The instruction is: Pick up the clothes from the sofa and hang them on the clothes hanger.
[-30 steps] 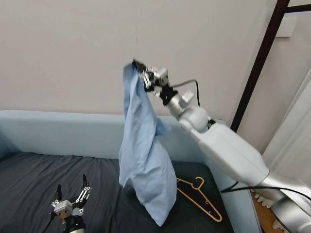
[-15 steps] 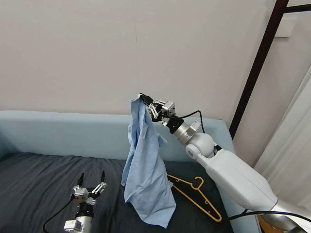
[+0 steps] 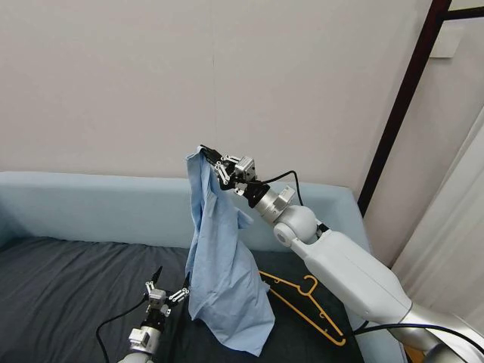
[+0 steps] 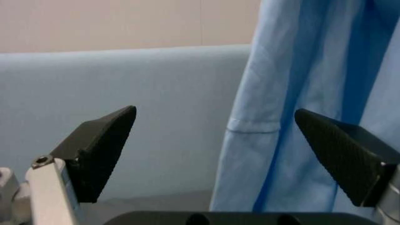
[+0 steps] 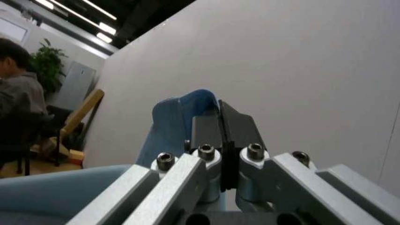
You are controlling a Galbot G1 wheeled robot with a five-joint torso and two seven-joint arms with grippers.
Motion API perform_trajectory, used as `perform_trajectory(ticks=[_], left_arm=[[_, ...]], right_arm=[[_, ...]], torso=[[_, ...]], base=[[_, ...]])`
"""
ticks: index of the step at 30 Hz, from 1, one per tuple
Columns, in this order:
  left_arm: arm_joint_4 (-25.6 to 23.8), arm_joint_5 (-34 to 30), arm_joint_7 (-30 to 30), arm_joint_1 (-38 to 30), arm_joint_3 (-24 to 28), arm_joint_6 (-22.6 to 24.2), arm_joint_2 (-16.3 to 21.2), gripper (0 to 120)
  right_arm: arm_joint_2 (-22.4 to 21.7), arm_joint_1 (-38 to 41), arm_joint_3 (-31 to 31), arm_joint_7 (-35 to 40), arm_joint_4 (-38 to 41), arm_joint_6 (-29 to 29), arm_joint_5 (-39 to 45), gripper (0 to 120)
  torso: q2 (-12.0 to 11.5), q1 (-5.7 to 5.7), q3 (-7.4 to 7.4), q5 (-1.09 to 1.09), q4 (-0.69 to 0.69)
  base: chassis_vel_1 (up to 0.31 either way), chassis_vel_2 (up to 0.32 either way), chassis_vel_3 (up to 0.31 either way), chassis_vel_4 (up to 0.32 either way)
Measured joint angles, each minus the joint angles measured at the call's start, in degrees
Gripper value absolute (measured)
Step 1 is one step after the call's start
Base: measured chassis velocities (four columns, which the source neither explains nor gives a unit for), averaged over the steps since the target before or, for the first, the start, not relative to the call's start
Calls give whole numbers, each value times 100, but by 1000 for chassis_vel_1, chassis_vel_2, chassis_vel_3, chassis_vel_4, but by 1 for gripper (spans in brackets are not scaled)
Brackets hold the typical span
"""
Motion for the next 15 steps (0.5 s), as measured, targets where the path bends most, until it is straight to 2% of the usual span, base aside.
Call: perform_trajectory(ticks=[4, 8, 10, 15], left_arm=[[197, 29, 0, -169, 67, -16, -83, 97], [266, 32, -10, -238, 68, -41, -117, 87], [263, 31, -21, -228, 58, -44, -114, 76], [260, 14, -104, -218, 56, -44, -102, 63]], right_arm=[[42, 13, -2, 7, -23, -9, -20, 0], [62, 25, -18, 13, -29, -21, -34, 0], [68, 32, -21, 16, -34, -25, -48, 0], [71, 32, -25, 18, -34, -25, -52, 0]], torso=[[0, 0, 0, 0, 2], [0, 0, 0, 0, 1], [0, 0, 0, 0, 2], [0, 0, 0, 0, 2]], base=[[0, 0, 0, 0], [0, 0, 0, 0], [0, 0, 0, 0], [0, 0, 0, 0]])
